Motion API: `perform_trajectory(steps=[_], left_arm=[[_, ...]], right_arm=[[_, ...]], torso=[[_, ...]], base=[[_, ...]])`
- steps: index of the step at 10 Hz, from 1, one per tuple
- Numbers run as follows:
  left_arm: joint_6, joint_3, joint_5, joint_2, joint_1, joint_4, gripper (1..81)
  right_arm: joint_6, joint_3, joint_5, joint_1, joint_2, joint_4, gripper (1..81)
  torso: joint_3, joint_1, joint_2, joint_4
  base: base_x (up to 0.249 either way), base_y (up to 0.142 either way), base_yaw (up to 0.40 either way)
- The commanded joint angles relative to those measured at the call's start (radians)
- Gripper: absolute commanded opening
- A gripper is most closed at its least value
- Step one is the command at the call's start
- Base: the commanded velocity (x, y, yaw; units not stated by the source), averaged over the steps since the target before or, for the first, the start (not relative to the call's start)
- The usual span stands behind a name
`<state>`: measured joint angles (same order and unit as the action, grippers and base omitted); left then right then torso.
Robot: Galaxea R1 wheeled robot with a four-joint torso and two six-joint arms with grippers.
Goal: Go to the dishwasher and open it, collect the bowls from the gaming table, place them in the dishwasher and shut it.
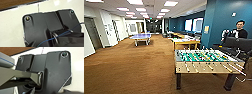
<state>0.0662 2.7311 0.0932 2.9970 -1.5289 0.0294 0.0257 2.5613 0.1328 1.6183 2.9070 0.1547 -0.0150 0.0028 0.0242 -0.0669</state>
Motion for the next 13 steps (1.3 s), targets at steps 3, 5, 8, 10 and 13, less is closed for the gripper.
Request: perform_trajectory(steps=[3,5,8,10,13], left_arm=[[-0.003,0.003,-0.046,-0.007,0.052,-0.006,81.1],[-0.002,0.003,-0.046,-0.007,0.051,-0.006,81.1],[-0.002,0.003,-0.047,-0.009,0.051,-0.005,81.1],[-0.002,0.003,-0.046,-0.009,0.051,-0.005,81.1],[-0.002,0.001,-0.047,-0.007,0.051,-0.005,81.1]], right_arm=[[0.006,-0.003,-0.045,-0.042,-0.007,0.014,81.1],[0.008,-0.003,-0.045,-0.042,-0.007,0.019,81.1],[0.008,-0.003,-0.045,-0.04,-0.006,0.019,81.1],[0.008,-0.001,-0.045,-0.041,-0.004,0.02,81.1],[0.008,0.0,-0.045,-0.04,-0.004,0.02,81.1]], torso=[[0.0,0.0,0.0,0.0],[0.0,0.0,0.0,0.0],[0.0,0.0,0.0,0.0],[0.0,0.0,0.0,0.0],[0.0,0.0,0.0,0.0]], base=[[0.089,0.0,0.0],[0.089,0.0,0.0],[0.089,0.068,0.0],[0.09,0.074,0.0],[0.094,0.065,0.0]])
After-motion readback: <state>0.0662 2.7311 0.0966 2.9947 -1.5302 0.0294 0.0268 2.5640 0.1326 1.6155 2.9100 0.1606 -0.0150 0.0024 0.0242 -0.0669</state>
